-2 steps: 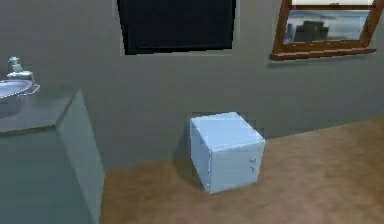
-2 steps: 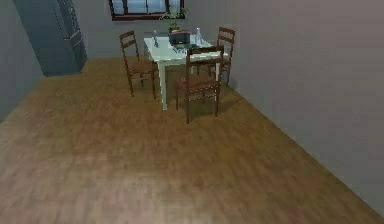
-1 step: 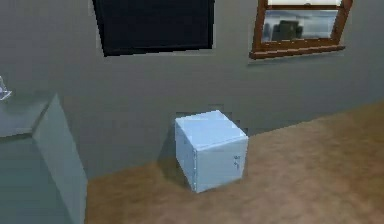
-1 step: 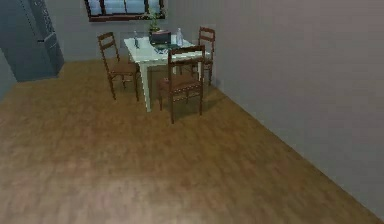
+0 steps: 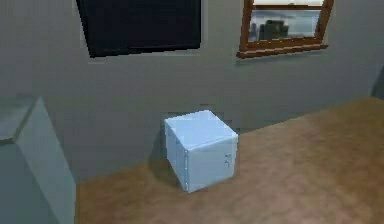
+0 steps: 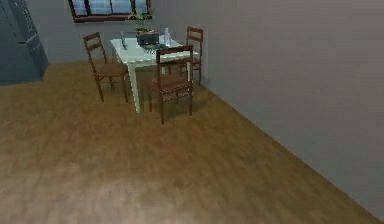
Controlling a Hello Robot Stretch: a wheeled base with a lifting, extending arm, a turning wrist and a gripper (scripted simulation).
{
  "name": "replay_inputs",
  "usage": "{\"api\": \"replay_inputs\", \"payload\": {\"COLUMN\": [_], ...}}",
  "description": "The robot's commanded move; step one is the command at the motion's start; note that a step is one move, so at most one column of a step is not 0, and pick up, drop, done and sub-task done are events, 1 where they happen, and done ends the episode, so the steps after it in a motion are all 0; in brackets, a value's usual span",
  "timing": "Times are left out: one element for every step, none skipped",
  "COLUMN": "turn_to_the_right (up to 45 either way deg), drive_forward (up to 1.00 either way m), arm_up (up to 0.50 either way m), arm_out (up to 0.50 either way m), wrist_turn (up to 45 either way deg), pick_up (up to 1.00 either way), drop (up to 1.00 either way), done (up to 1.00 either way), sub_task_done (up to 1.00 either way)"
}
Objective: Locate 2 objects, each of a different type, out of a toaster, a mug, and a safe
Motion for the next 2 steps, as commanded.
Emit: {"api": "replay_inputs", "payload": {"turn_to_the_right": [0.0,0.0], "drive_forward": [0.35,0.0], "arm_up": [0.0,0.0], "arm_out": [0.0,0.0], "wrist_turn": [0.0,0.0], "pick_up": [0.0,0.0], "drop": [0.0,0.0], "done": [0.0,1.0], "sub_task_done": [0.0,0.0]}}
